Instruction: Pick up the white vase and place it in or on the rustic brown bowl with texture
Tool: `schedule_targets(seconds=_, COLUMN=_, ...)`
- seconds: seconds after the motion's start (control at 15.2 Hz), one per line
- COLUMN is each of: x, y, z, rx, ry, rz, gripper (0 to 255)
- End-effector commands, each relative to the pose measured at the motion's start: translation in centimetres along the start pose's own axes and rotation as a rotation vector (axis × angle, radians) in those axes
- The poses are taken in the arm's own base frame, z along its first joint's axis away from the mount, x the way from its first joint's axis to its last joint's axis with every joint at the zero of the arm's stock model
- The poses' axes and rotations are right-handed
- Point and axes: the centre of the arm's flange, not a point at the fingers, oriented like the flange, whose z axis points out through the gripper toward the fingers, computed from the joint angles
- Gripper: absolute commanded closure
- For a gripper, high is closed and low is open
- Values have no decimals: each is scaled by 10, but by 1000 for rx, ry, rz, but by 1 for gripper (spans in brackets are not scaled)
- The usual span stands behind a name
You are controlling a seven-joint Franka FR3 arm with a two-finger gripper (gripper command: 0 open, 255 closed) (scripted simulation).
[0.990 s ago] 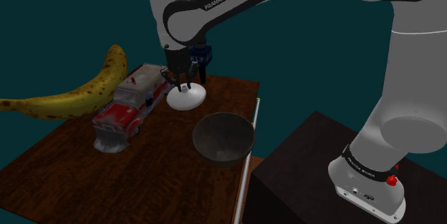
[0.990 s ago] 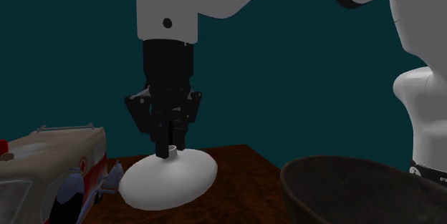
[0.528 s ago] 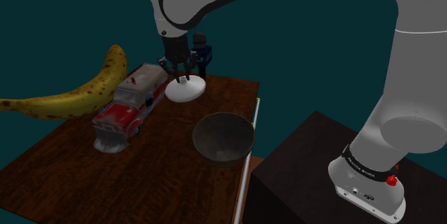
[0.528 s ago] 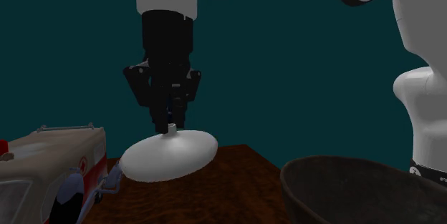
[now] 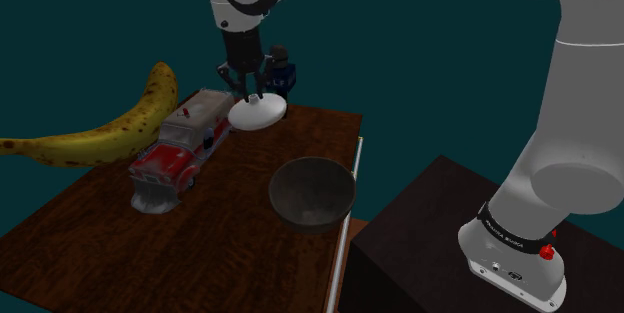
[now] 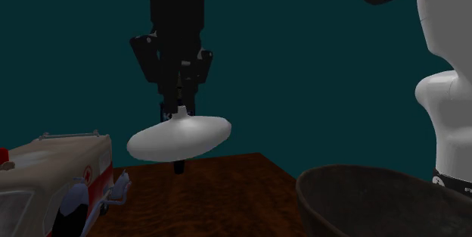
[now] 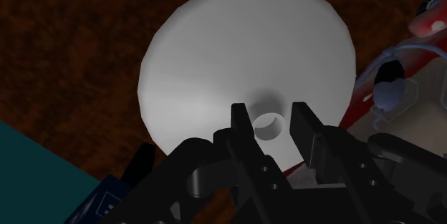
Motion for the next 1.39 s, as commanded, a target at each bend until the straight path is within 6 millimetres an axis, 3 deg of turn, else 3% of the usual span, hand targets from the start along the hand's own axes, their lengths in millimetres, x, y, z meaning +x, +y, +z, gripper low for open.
schedule_targets(seconds=0.0, x=0, y=0, z=-12, rx=0, ry=0, rz=0, gripper=255)
schedule_targets(seconds=0.59, x=2, y=1, z=-56, rx=0, ry=0, rz=0, gripper=255)
schedule_targets(seconds=1.32, x=-139, y=19, z=-84, rx=0, ry=0, rz=0, gripper=255)
